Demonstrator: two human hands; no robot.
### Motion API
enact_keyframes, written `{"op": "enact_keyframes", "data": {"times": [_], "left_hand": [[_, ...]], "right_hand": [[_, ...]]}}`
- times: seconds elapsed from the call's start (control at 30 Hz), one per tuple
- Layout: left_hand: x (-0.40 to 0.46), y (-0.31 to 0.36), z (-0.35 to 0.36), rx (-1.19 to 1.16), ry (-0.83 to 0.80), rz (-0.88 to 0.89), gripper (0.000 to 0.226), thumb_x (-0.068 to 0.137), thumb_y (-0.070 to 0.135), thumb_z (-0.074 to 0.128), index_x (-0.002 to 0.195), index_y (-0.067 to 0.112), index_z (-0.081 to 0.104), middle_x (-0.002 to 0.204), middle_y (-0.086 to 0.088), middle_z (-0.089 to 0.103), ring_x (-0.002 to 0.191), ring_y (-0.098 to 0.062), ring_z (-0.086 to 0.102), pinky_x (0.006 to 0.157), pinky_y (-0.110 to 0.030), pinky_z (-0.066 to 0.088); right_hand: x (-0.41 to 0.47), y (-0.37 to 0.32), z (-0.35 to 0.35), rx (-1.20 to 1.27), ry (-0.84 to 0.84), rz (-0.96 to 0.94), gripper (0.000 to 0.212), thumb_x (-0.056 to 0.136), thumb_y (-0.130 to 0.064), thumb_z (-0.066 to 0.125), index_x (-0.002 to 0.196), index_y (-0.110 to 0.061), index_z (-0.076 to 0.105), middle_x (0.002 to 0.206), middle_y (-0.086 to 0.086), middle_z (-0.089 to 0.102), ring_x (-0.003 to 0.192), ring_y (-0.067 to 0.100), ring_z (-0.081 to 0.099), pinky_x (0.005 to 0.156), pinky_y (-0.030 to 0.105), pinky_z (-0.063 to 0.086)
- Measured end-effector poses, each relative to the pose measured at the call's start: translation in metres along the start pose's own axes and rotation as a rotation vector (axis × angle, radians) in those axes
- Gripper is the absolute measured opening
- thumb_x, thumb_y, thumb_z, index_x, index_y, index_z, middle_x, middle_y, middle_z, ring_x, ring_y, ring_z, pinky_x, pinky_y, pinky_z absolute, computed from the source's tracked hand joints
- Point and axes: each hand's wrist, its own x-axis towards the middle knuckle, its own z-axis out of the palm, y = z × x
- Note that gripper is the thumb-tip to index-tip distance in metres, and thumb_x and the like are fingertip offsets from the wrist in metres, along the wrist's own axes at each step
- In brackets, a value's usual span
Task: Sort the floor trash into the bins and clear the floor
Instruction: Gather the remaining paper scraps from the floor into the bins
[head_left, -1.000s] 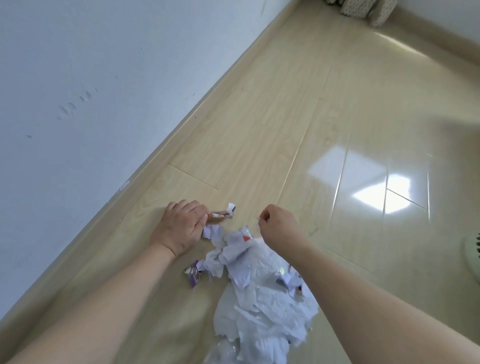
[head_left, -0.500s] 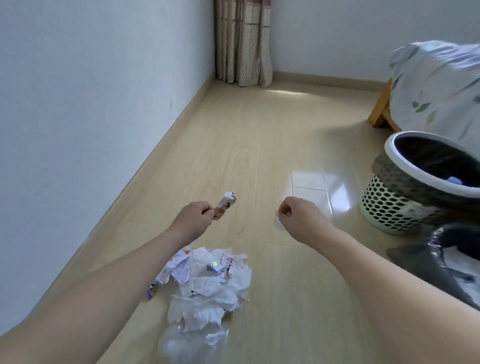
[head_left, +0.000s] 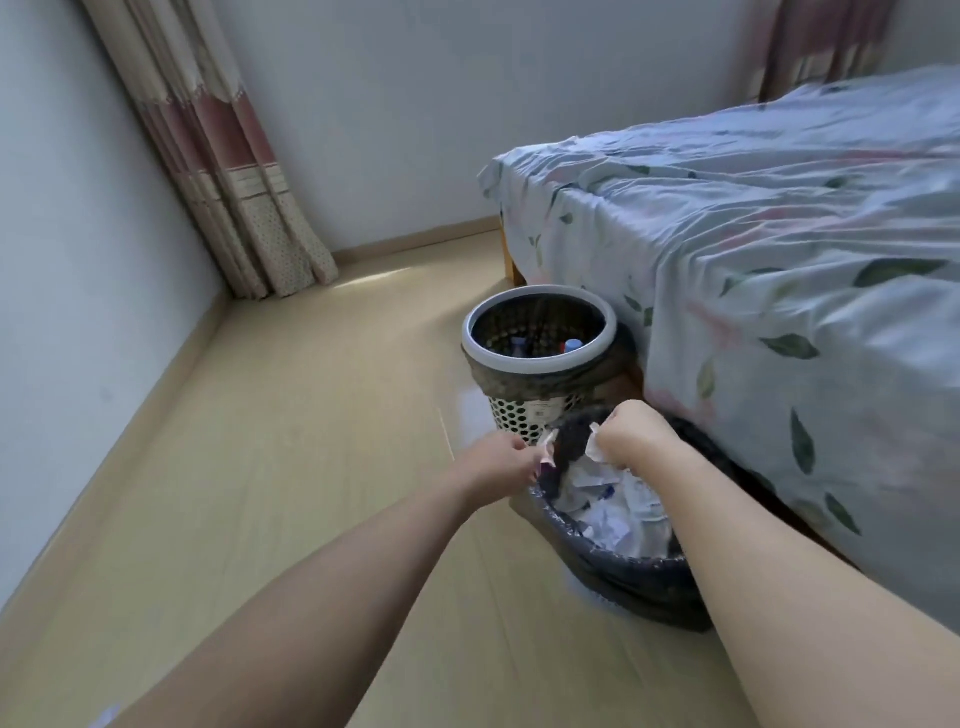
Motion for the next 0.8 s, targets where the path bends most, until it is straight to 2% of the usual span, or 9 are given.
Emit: {"op": "enact_keyframes", "data": {"times": [0.1, 0.13, 0.2, 0.27, 0.43, 0.53, 0.6, 0.73, 0.8], "left_hand": [[0.009, 0.029, 0.025, 0.068, -0.083, 0.022, 0.036, 0.093, 0.025, 0.043, 0.095, -0.003, 0.066, 0.098, -0.02, 0.069, 0.085, -0.032, 0.064, 0.072, -0.039, 0.052], [0.01, 0.031, 0.024, 0.09, -0.084, 0.034, 0.034, 0.091, 0.02, 0.043, 0.094, -0.005, 0.065, 0.099, -0.023, 0.068, 0.088, -0.034, 0.064, 0.076, -0.043, 0.054], [0.008, 0.019, 0.008, 0.123, -0.079, 0.01, 0.031, 0.088, 0.011, 0.042, 0.097, -0.009, 0.064, 0.101, -0.026, 0.066, 0.082, -0.032, 0.062, 0.075, -0.045, 0.054], [0.002, -0.008, -0.019, 0.132, -0.046, -0.062, 0.031, 0.091, 0.01, 0.041, 0.104, -0.007, 0.063, 0.104, -0.024, 0.068, 0.074, -0.027, 0.059, 0.068, -0.034, 0.051], [-0.042, -0.129, -0.113, 0.213, 0.069, -0.248, 0.03, 0.089, 0.008, 0.041, 0.103, -0.005, 0.064, 0.103, -0.023, 0.07, 0.067, -0.024, 0.055, 0.065, -0.028, 0.042], [-0.09, -0.215, -0.164, 0.272, 0.084, -0.372, 0.029, 0.086, 0.007, 0.041, 0.099, -0.004, 0.065, 0.1, -0.021, 0.07, 0.067, -0.024, 0.055, 0.066, -0.028, 0.044], [-0.132, -0.279, -0.192, 0.319, 0.084, -0.449, 0.029, 0.084, 0.007, 0.041, 0.096, -0.003, 0.066, 0.1, -0.021, 0.07, 0.069, -0.024, 0.056, 0.066, -0.027, 0.044], [-0.205, -0.391, -0.205, 0.403, 0.054, -0.581, 0.029, 0.091, 0.012, 0.044, 0.108, 0.005, 0.066, 0.118, -0.014, 0.065, 0.102, -0.027, 0.06, 0.079, -0.029, 0.044], [-0.24, -0.452, -0.197, 0.339, 0.06, -0.644, 0.029, 0.093, 0.016, 0.043, 0.112, 0.008, 0.063, 0.121, -0.01, 0.062, 0.107, -0.026, 0.058, 0.078, -0.028, 0.041]], "right_hand": [[0.003, 0.025, -0.003, 0.028, -0.078, 0.062, 0.042, 0.097, -0.027, 0.051, 0.13, 0.0, 0.051, 0.131, 0.012, 0.054, 0.12, 0.029, 0.052, 0.094, 0.03, 0.042], [0.004, 0.027, -0.004, 0.044, -0.102, 0.076, 0.043, 0.098, -0.025, 0.049, 0.133, 0.0, 0.048, 0.135, 0.012, 0.051, 0.124, 0.03, 0.049, 0.1, 0.031, 0.04], [0.007, 0.02, -0.003, 0.071, -0.086, 0.043, 0.031, 0.096, -0.017, 0.047, 0.124, -0.005, 0.054, 0.113, 0.009, 0.058, 0.107, 0.03, 0.054, 0.09, 0.031, 0.044], [0.005, 0.001, -0.001, 0.1, -0.017, -0.035, 0.015, 0.093, -0.011, 0.047, 0.105, -0.011, 0.056, 0.088, 0.007, 0.055, 0.087, 0.026, 0.052, 0.072, 0.027, 0.043], [-0.024, -0.083, 0.055, 0.027, -0.099, -0.327, 0.019, 0.087, -0.008, 0.048, 0.097, -0.004, 0.064, 0.093, 0.011, 0.063, 0.086, 0.025, 0.061, 0.078, 0.033, 0.053], [-0.066, -0.14, 0.124, -0.109, -0.206, -0.482, 0.037, 0.09, -0.014, 0.046, 0.124, -0.01, 0.059, 0.123, 0.007, 0.06, 0.113, 0.025, 0.056, 0.093, 0.032, 0.046], [-0.101, -0.179, 0.186, -0.155, -0.309, -0.579, 0.04, 0.091, -0.017, 0.045, 0.129, -0.016, 0.055, 0.131, 0.003, 0.055, 0.117, 0.021, 0.053, 0.094, 0.029, 0.044], [-0.157, -0.228, 0.293, -0.273, -0.516, -0.698, 0.041, 0.088, -0.016, 0.045, 0.128, -0.019, 0.056, 0.129, 0.001, 0.056, 0.111, 0.019, 0.055, 0.089, 0.028, 0.046], [-0.178, -0.255, 0.342, -0.329, -0.581, -0.71, 0.042, 0.087, -0.013, 0.044, 0.127, -0.018, 0.057, 0.127, 0.001, 0.057, 0.101, 0.018, 0.057, 0.085, 0.027, 0.049]]}}
